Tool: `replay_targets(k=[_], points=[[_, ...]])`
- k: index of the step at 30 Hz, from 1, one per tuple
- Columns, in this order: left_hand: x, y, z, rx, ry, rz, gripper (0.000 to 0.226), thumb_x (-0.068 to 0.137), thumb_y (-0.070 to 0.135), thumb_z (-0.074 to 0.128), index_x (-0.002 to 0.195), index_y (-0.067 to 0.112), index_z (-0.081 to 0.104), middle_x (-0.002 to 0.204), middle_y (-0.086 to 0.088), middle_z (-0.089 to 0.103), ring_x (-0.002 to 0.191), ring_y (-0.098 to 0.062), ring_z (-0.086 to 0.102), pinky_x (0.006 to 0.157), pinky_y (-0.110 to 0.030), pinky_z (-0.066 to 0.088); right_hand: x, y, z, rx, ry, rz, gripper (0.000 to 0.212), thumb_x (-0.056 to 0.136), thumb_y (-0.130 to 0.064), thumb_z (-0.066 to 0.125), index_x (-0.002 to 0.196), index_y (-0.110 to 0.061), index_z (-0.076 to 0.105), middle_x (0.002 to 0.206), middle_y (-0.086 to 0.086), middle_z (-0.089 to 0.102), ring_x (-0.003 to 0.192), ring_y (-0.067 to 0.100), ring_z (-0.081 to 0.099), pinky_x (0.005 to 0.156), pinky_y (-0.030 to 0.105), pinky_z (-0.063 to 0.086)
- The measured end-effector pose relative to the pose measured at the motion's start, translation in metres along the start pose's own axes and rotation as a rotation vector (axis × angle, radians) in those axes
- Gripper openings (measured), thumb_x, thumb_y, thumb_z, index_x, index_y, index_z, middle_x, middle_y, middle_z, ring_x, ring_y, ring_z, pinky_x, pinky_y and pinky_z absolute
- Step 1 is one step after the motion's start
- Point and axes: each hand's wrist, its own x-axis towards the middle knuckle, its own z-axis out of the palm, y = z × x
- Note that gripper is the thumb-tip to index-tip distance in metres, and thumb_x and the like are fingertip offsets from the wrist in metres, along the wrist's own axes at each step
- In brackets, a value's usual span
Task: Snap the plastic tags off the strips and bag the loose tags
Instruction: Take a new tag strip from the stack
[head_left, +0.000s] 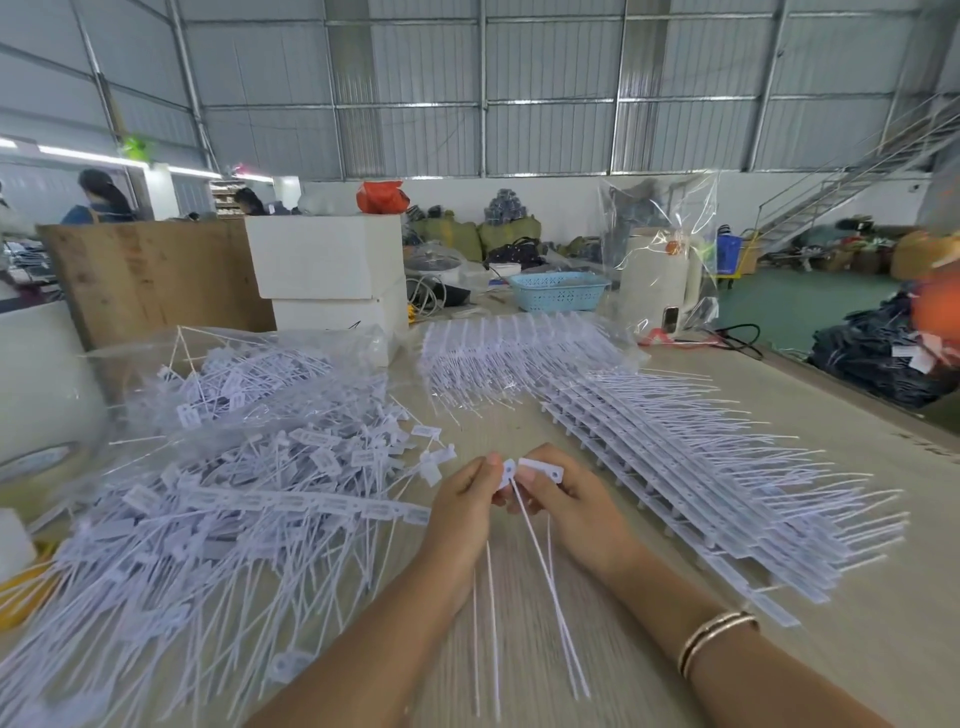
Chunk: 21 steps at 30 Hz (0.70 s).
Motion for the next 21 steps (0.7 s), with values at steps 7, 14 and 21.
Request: replay_targets(k=[7,14,21], points=[[0.008,-0.007,-0.003,0.166,0.004,0.072,0.034,0.097,0.024,0.048,0.069,0.011,0.065,0.062,0.001,0.056,0.061,-0.01,0.051,0.066,-0.024,0.041,-0.002,-0.004,-0.004,-0.096,-0.168,0.11,0.037,0.092,-0.024,0.055,0.059,-0.035,0.067,0.06,-0.016,0.061,0.06,-0.004,0.054,0.064,0.009,0.04],[0.009,-0.005,-0.008,0.12,-0.031,0.04,0.04,0.095,0.035,0.051,0.059,0.026,0.067,0.056,0.011,0.062,0.055,0.002,0.056,0.053,-0.005,0.04,-0.001,-0.002,0.002,-0.05,-0.106,0.095,0.039,0.095,-0.015,0.056,0.059,-0.029,0.065,0.064,-0.009,0.058,0.065,0.003,0.053,0.068,0.015,0.042],[0.008,-0.003,-0.011,0.004,-0.035,0.051,0.048,0.097,0.032,0.047,0.052,0.024,0.06,0.053,0.01,0.059,0.055,0.003,0.056,0.053,-0.005,0.038,0.002,-0.004,0.008,0.064,-0.074,0.073,0.026,0.094,-0.009,0.054,0.084,0.011,0.065,0.08,0.006,0.055,0.08,0.014,0.059,0.087,0.036,0.047]])
